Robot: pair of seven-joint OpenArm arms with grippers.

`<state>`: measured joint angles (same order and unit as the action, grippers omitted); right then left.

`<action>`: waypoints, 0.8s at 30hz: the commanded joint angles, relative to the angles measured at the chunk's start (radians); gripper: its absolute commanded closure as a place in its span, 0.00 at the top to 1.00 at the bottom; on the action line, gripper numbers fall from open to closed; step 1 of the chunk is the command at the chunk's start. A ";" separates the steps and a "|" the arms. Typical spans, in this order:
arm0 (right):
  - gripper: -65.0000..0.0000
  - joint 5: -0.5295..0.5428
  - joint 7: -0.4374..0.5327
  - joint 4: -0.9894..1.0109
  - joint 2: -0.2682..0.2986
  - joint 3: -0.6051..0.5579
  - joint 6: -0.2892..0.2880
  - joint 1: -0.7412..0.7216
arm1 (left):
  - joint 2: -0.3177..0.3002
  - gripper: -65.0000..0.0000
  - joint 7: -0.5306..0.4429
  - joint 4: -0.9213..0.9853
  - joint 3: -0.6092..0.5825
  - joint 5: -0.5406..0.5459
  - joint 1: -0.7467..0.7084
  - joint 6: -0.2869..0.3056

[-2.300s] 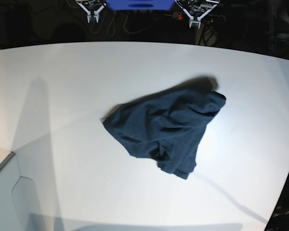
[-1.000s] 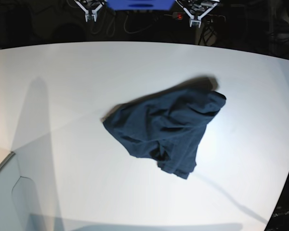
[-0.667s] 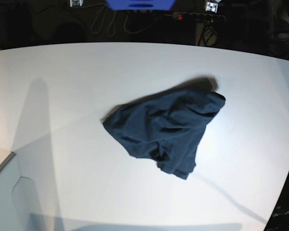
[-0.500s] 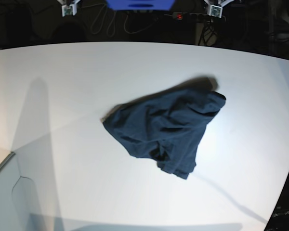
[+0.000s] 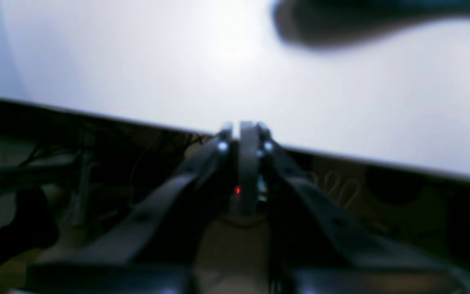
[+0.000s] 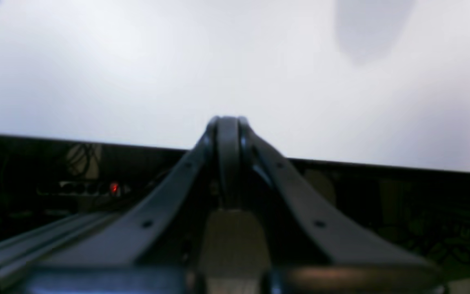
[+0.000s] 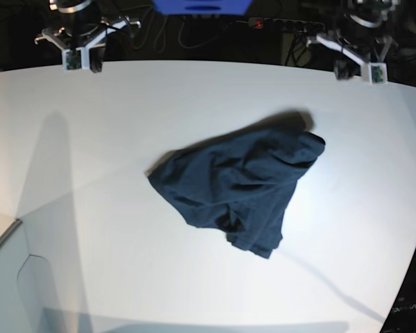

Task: Layout the t-shirt on the table in an organized manner, then fold the t-shirt properly
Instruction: 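Lower the left gripper and grasp an edge of the navy t-shirt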

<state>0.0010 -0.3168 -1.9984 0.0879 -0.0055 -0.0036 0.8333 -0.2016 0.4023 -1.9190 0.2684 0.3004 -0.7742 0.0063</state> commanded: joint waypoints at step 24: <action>0.31 -0.002 -0.025 -0.014 0.006 0.008 -0.002 -0.038 | 0.116 0.73 0.093 0.376 -0.022 0.000 0.531 -0.001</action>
<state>0.0006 -0.3592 -1.9980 0.0910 -0.0006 -0.0036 0.7845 -0.0853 0.5049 -1.5280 0.2481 0.2939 -0.2474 0.0002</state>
